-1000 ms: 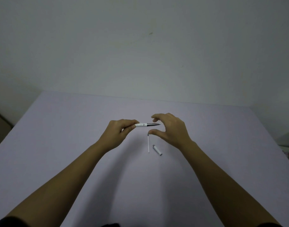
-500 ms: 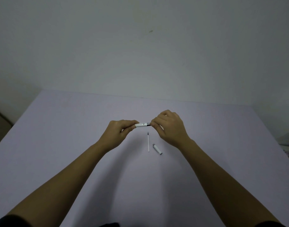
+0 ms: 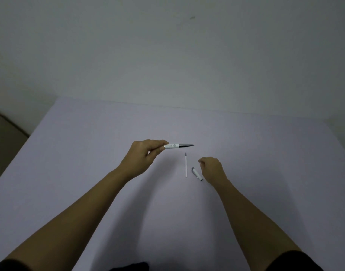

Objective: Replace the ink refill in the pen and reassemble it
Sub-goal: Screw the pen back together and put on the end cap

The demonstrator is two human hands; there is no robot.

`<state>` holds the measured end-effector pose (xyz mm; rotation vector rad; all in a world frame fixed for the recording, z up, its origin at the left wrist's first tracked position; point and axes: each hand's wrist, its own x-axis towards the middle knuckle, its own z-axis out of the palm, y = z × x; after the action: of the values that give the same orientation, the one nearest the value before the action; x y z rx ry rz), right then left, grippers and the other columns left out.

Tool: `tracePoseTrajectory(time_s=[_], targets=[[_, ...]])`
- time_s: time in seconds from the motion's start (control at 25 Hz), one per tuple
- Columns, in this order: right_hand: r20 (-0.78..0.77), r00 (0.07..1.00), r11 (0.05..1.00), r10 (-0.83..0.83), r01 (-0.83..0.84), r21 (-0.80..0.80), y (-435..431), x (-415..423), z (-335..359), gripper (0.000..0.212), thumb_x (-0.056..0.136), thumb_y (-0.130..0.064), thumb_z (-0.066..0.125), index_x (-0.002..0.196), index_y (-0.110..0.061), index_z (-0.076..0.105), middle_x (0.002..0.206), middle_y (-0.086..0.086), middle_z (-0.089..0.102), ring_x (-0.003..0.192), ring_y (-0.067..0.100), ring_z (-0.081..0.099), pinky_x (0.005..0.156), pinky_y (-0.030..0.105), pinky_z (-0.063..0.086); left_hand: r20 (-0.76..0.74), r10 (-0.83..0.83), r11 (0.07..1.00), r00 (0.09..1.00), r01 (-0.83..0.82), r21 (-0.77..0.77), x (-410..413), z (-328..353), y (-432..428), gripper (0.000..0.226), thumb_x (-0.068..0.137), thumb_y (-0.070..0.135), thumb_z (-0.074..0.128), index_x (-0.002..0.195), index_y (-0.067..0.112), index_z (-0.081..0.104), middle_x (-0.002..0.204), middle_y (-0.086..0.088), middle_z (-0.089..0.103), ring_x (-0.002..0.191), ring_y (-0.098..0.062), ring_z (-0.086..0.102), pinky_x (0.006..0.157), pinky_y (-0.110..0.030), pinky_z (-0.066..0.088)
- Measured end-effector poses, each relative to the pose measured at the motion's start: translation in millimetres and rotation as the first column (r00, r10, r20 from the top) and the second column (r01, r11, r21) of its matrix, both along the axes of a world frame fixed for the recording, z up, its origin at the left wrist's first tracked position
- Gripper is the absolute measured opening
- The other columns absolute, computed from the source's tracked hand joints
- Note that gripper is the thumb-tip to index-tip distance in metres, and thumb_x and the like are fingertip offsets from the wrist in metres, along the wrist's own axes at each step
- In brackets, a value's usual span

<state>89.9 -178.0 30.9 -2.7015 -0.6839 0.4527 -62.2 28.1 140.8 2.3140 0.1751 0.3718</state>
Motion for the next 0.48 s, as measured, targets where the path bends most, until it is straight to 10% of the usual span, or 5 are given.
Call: tracePoseTrajectory(time_s=[0.28,0.48], targets=[[0.015,0.999,0.99,0.028,-0.026,-0.14,2.0,-13.6,-30.5,0.035,0.096,-0.029,0.044,0.083,-0.003,0.062,0.094,0.021,0.069,0.092,0.035,0.062,0.072,0.037,0.044,-0.024,-0.008,1.0,1.0,0.008,0.007,10.3,-5.6,-1.5,0.021,0.093,0.02,0.054,0.108,0.02,0.068,0.079,-0.003,0.069,0.068,-0.019,0.056,0.062,-0.008,0.035],[-0.231,0.939,0.893,-0.254,0.319,0.317,0.1,-8.1,4.1,0.019,0.084,-0.015,0.063,0.099,-0.005,0.066,0.094,0.012,0.07,0.082,0.023,0.066,0.07,0.021,0.049,-0.02,-0.006,1.0,1.0,0.006,-0.016,9.7,-8.0,-1.1,0.021,0.093,0.02,0.054,0.108,0.021,0.068,0.077,-0.003,0.069,0.067,-0.02,0.055,0.06,-0.012,0.036]])
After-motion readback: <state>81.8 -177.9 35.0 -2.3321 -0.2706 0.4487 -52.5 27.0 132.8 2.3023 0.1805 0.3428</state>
